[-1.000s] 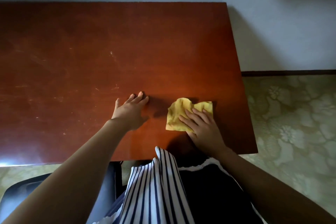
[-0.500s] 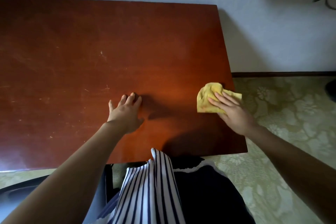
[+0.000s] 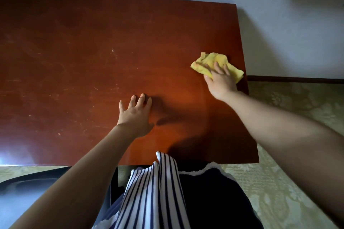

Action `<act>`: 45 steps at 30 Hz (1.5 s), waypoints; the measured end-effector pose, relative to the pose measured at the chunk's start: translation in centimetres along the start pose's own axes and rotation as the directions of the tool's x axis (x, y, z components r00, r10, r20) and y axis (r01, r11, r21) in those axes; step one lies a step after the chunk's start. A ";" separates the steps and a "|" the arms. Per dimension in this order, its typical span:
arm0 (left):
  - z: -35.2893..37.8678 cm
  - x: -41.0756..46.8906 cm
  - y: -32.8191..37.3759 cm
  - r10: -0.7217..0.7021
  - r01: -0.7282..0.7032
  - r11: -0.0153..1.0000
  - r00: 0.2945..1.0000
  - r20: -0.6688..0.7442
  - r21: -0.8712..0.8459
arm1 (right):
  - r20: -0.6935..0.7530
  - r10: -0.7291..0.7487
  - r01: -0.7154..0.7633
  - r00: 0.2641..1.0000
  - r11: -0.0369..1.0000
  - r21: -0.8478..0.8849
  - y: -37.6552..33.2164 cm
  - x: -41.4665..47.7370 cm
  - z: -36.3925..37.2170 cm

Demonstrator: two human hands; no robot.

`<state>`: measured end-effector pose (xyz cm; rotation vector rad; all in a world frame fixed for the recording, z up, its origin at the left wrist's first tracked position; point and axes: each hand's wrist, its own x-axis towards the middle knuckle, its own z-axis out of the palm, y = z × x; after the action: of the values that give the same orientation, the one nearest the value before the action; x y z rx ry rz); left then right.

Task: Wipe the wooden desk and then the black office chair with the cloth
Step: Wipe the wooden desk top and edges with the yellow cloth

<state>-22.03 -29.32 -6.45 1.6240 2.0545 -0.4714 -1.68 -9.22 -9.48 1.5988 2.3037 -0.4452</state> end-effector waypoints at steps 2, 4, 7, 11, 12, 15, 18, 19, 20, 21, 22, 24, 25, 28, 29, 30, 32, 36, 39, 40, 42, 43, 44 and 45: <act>0.0 0.0 -0.1 0.002 -0.002 1.000 1.000 0.002 0.004 | -0.086 -0.094 0.093 0.992 0.996 -0.008 -1.3 -2.2 1.5; 0.1 0.0 -0.1 0.005 -0.005 1.000 1.000 0.007 0.012 | -0.190 -0.210 0.211 0.959 0.977 -0.017 -2.1 -5.1 3.3; 0.0 0.1 0.0 0.005 -0.006 1.000 1.000 0.002 0.025 | -0.279 -0.370 0.377 0.886 0.926 -0.030 -1.9 -9.1 5.5; 0.1 -0.2 0.1 0.002 -0.003 0.999 1.000 0.002 0.042 | -0.167 -0.506 0.494 0.846 0.863 -0.108 0.9 -13.3 7.4; 0.2 -0.2 0.0 0.001 -0.001 0.999 1.000 0.003 0.041 | -0.148 -0.541 0.526 0.828 0.841 -0.128 1.9 -14.4 7.9; 0.2 -0.2 -0.1 0.014 -0.014 0.999 1.000 -0.002 0.043 | -0.122 -0.606 0.589 0.786 0.794 -0.154 5.4 -17.7 9.4; 0.3 -0.2 -0.1 0.022 -0.022 0.999 1.000 -0.009 0.028 | -0.081 -0.626 0.611 0.775 0.776 -0.156 8.7 -19.9 10.0; 0.4 -0.2 -0.2 0.023 -0.022 0.999 1.000 -0.013 0.023 | -0.060 -0.631 0.619 0.773 0.772 -0.147 9.6 -20.2 10.0; 0.4 -0.1 -0.2 0.025 -0.024 1.000 1.000 -0.016 0.020 | -0.039 -0.638 0.629 0.769 0.766 -0.135 10.4 -20.2 9.7; 0.4 -0.1 -0.2 0.027 -0.027 0.999 0.999 -0.019 0.020 | -0.016 -0.646 0.640 0.763 0.759 -0.124 11.1 -20.1 9.3; 0.4 -0.1 -0.3 0.030 -0.030 0.999 0.999 -0.021 0.021 | 0.003 -0.653 0.649 0.757 0.752 -0.116 11.7 -19.7 8.8; 0.4 -0.1 -0.3 0.035 -0.034 0.999 0.999 -0.024 0.029 | 0.027 -0.665 0.664 0.746 0.740 -0.109 12.4 -18.7 7.7; 0.4 -0.1 -0.3 0.037 -0.036 0.999 0.999 -0.027 0.035 | 0.028 -0.671 0.669 0.741 0.736 -0.104 12.6 -18.1 7.1; 0.6 -0.1 -0.3 0.037 -0.034 0.998 0.998 -0.054 0.043 | 0.000 -0.638 0.635 0.770 0.767 -0.092 12.4 -15.7 5.5; 0.8 -0.1 -0.2 0.038 -0.035 0.998 0.996 -0.075 0.044 | -0.020 -0.617 0.613 0.787 0.786 -0.081 12.0 -14.9 5.0; 0.9 -0.1 -0.2 0.039 -0.034 0.998 0.994 -0.100 0.045 | -0.048 -0.597 0.594 0.801 0.802 -0.061 11.6 -14.0 4.6; 1.3 -0.2 -0.1 0.038 -0.031 0.998 0.987 -0.159 0.049 | -0.099 -0.569 0.571 0.816 0.821 -0.012 10.6 -12.2 3.7; 1.7 0.3 -0.2 0.020 -0.006 0.999 0.961 -0.276 0.050 | -0.110 -0.538 0.540 0.836 0.841 -0.016 7.9 -7.8 2.0; 1.6 0.9 -0.4 0.023 -0.006 0.999 0.934 -0.357 0.049 | -0.097 -0.513 0.513 0.853 0.858 -0.023 5.3 -4.3 1.0; 1.5 1.3 -0.6 0.036 -0.017 0.999 0.919 -0.392 0.052 | -0.096 -0.502 0.501 0.860 0.865 -0.029 4.2 -3.0 0.6; 1.1 2.2 -1.0 0.069 -0.050 0.997 0.882 -0.466 0.052 | -0.115 -0.478 0.477 0.871 0.878 -0.037 1.9 -0.6 -0.1; 0.9 2.8 -1.2 0.076 -0.062 0.997 0.866 -0.494 0.044 | -0.135 -0.467 0.466 0.874 0.884 -0.038 0.7 0.5 -0.4; 0.7 3.3 -1.4 0.073 -0.069 0.997 0.854 -0.516 0.028 | -0.158 -0.453 0.453 0.877 0.891 -0.038 -0.5 1.6 -0.7; 0.4 3.9 -1.7 0.061 -0.067 0.998 0.845 -0.531 0.007 | -0.177 -0.436 0.438 0.882 0.898 -0.033 -1.8 2.6 -0.9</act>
<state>-24.32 -26.74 -9.00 1.9735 2.3647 0.0327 -4.27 -7.21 -9.56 1.1483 2.8146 -0.4206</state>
